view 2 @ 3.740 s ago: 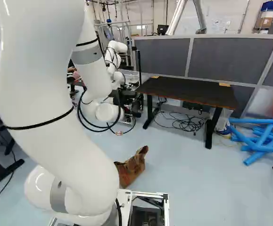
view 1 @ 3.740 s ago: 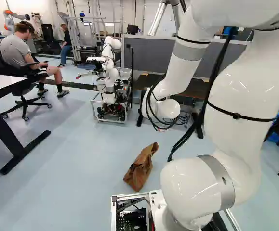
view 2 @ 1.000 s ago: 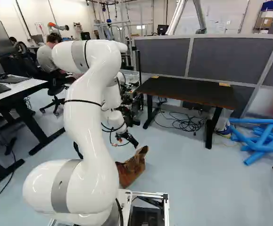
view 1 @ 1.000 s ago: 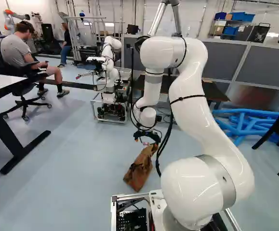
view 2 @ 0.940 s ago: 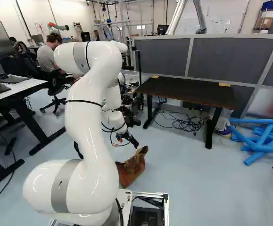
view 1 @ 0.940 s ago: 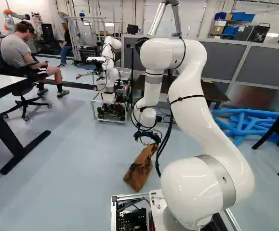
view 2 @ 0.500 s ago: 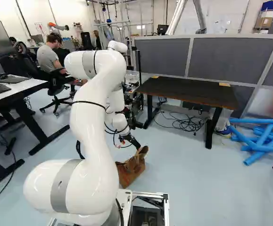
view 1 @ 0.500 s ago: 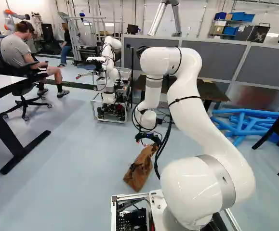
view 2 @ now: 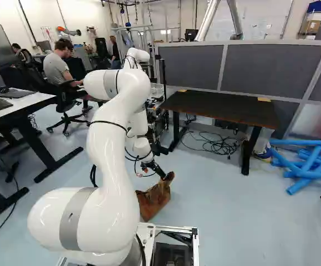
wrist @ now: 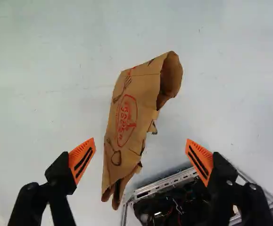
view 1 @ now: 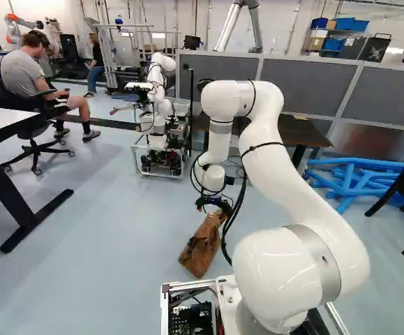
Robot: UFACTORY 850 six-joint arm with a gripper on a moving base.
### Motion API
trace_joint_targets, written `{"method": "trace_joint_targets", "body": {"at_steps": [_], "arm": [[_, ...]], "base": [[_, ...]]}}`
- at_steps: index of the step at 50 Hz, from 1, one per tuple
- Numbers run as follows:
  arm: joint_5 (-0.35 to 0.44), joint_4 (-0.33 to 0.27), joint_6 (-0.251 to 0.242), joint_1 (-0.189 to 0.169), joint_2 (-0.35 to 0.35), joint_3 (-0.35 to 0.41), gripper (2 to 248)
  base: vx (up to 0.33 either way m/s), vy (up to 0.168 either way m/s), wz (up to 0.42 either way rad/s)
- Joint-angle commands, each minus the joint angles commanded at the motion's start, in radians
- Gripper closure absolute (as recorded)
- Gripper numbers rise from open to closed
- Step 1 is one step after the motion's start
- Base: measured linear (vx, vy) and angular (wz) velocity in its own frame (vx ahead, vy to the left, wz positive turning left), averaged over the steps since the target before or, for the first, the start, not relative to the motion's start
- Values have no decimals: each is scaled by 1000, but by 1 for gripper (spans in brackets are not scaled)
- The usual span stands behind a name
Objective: Pick up the bag on the ground and place it on the table
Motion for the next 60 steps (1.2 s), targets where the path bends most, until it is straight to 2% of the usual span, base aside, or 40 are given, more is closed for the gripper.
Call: {"method": "trace_joint_targets", "body": {"at_steps": [25, 34, 60], "arm": [[0, 0, 247, 0, -99, -75, 3], [0, 0, 266, 0, -134, -103, 3], [0, 0, 268, 0, -235, -187, 3]], "base": [[0, 0, 0], [0, 0, 0], [0, 0, 0]]}}
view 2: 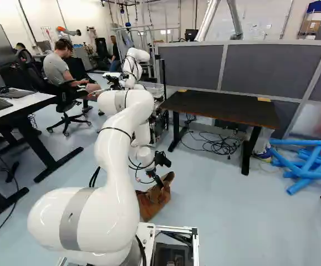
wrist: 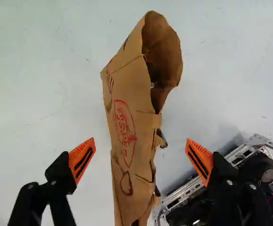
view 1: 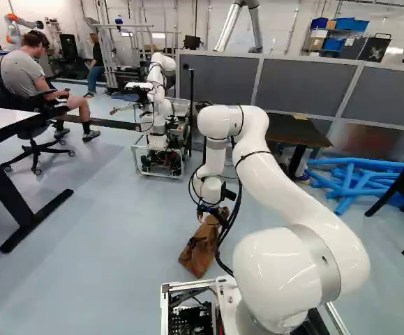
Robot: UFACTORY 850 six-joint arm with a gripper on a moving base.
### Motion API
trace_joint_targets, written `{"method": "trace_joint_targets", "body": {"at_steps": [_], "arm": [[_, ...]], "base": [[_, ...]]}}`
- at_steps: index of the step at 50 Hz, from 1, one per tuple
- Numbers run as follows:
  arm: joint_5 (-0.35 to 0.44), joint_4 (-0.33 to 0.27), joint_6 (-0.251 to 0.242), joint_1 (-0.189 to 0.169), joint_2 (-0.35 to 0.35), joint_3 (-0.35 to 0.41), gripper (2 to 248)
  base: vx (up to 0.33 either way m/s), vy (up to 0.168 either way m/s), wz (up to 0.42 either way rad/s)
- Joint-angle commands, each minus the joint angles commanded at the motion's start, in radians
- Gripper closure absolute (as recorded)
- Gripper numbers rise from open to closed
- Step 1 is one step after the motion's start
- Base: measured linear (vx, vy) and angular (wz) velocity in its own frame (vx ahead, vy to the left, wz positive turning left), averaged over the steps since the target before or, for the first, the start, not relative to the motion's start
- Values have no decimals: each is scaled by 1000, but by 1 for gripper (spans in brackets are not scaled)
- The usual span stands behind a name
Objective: Pick up the bag on the ground and place it on the table
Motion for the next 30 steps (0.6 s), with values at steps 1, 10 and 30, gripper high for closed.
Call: {"method": "trace_joint_targets", "body": {"at_steps": [1, 10, 30], "arm": [[0, 0, 0, 0, -4, -3, 3], [0, 0, 0, 0, -39, -33, 3], [0, 0, 0, 0, -116, -102, 3]], "base": [[0, 0, 0], [0, 0, 0], [0, 0, 0]]}}
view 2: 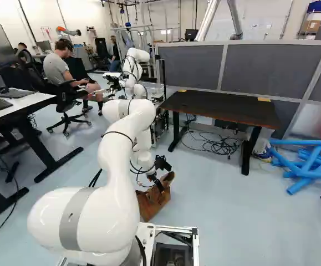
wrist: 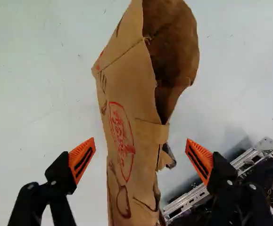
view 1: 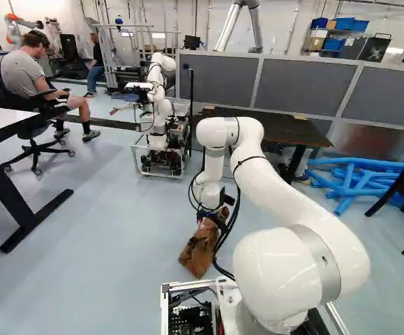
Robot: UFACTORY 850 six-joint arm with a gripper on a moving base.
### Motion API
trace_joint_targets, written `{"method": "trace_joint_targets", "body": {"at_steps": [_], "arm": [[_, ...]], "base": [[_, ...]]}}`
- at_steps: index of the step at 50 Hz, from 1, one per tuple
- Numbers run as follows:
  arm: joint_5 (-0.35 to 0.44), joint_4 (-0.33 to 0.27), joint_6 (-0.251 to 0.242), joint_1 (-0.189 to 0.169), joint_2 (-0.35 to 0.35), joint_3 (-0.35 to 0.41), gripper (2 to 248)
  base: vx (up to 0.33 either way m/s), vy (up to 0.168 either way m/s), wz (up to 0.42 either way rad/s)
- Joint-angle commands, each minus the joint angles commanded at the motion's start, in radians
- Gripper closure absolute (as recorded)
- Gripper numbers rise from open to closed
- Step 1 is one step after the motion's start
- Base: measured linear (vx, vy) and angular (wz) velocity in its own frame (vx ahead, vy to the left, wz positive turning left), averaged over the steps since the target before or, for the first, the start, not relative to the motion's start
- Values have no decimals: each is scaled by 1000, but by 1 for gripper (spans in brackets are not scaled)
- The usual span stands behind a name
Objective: Pick up the bag on the ground and place it on the table
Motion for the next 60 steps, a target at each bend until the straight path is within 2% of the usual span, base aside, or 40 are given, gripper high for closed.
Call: {"method": "trace_joint_targets", "body": {"at_steps": [19, 20, 25, 26, 30, 31, 35, 36, 40, 41, 46, 47, 60], "arm": [[0, 0, 0, 0, -51, -47, 6], [0, 0, 0, 0, -52, -48, 40], [0, 0, 0, 0, -53, -49, 40], [0, 0, 0, 0, -53, -49, 77], [0, 0, 0, 0, -53, -49, 77], [0, 0, 0, 0, -53, -49, 115], [0, 0, 0, 0, -53, -49, 115], [0, 0, 0, 0, -53, -49, 153], [0, 0, 0, 0, -53, -49, 153], [0, 0, 0, 0, -53, -49, 191], [0, 0, 0, 0, -53, -49, 191], [0, 0, 0, 0, -53, -49, 225], [0, 0, 0, 0, -32, -29, 229]], "base": [[0, 0, 0], [0, 0, 0], [0, 0, 0], [0, 0, 0], [0, 0, 0], [0, 0, 0], [0, 0, 0], [0, 0, 0], [0, 0, 0], [0, 0, 0], [0, 0, 0], [0, 0, 0], [0, 0, 0]]}}
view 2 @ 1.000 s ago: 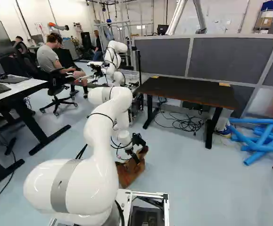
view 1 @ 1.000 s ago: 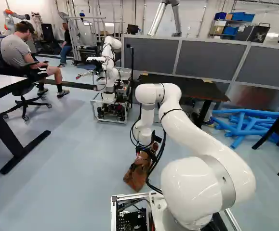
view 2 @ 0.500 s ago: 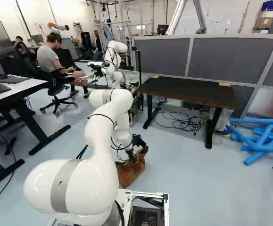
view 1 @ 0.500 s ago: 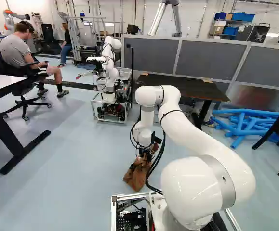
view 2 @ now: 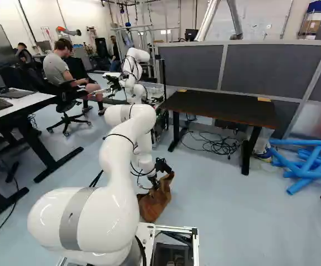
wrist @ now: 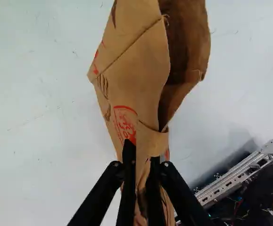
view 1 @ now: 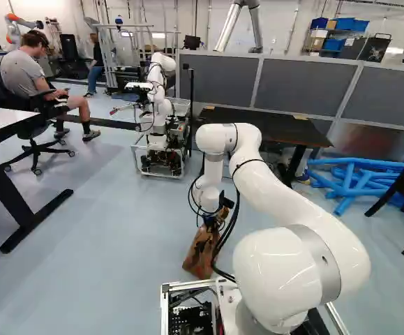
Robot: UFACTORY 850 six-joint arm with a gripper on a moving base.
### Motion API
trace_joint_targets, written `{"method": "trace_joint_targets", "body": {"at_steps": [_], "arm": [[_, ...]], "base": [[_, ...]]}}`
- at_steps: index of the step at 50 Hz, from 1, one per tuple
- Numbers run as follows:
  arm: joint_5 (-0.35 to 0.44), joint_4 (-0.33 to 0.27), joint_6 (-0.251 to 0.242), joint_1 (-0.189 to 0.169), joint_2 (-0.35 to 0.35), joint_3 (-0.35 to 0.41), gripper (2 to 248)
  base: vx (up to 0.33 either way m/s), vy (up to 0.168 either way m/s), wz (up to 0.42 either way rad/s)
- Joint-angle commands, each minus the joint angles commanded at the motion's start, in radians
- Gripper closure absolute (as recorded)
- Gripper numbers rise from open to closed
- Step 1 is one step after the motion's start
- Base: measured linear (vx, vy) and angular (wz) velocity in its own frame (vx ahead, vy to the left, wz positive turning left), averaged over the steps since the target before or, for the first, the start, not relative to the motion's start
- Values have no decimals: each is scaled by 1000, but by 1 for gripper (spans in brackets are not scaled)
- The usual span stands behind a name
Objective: Pick up the bag on the ground and place it on the table
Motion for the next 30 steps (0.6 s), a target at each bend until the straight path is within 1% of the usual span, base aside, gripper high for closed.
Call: {"method": "trace_joint_targets", "body": {"at_steps": [30], "arm": [[0, 0, 0, 0, 113, 102, 229]], "base": [[0, 0, 0]]}}
